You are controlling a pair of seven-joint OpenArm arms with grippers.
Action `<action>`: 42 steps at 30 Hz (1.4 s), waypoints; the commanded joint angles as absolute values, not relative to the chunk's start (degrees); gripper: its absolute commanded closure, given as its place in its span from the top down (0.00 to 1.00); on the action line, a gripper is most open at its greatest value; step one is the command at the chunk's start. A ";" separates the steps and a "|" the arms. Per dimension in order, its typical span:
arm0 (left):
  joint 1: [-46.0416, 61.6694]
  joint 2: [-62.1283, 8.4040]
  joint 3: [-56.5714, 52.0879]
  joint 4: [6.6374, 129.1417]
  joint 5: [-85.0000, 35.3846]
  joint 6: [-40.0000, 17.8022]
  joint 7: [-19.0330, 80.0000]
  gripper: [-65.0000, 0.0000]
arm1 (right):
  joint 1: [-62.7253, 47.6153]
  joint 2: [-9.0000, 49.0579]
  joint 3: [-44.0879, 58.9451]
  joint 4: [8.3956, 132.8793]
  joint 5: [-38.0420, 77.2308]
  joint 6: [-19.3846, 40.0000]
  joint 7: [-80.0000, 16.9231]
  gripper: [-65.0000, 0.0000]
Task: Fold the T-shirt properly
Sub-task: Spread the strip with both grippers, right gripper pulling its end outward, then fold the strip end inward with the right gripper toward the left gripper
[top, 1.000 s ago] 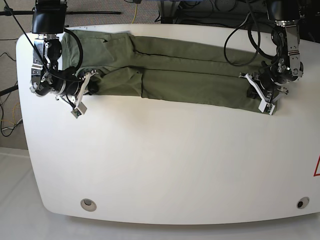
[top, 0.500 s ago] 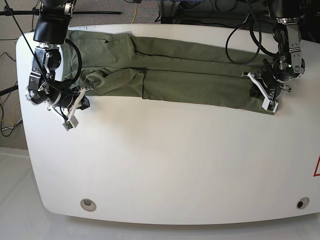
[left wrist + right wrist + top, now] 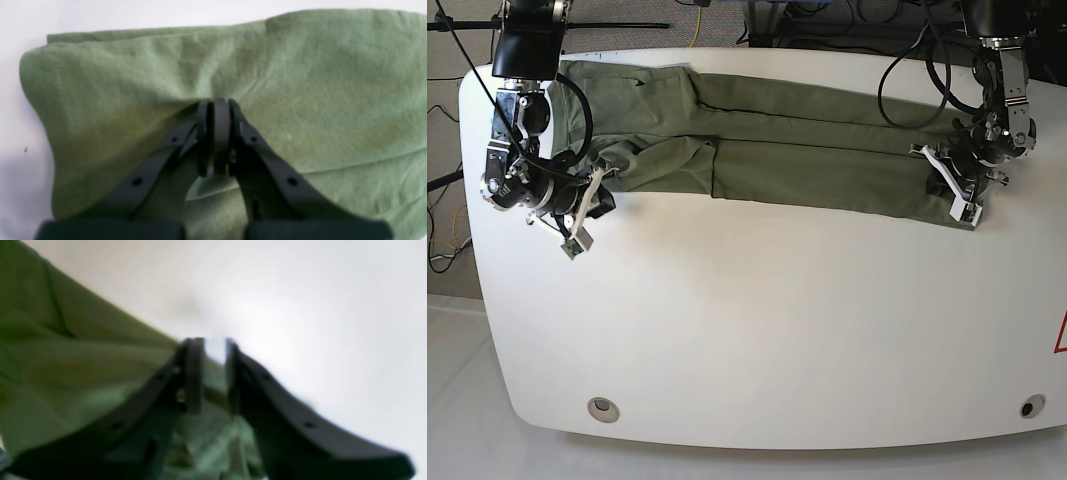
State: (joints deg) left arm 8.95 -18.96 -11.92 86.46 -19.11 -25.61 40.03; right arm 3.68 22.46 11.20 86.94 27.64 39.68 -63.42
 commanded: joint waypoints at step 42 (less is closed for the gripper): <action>8.42 -19.90 -12.31 87.62 -18.03 -25.32 40.78 0.00 | 7.30 19.62 24.71 86.24 29.47 40.00 -64.90 0.15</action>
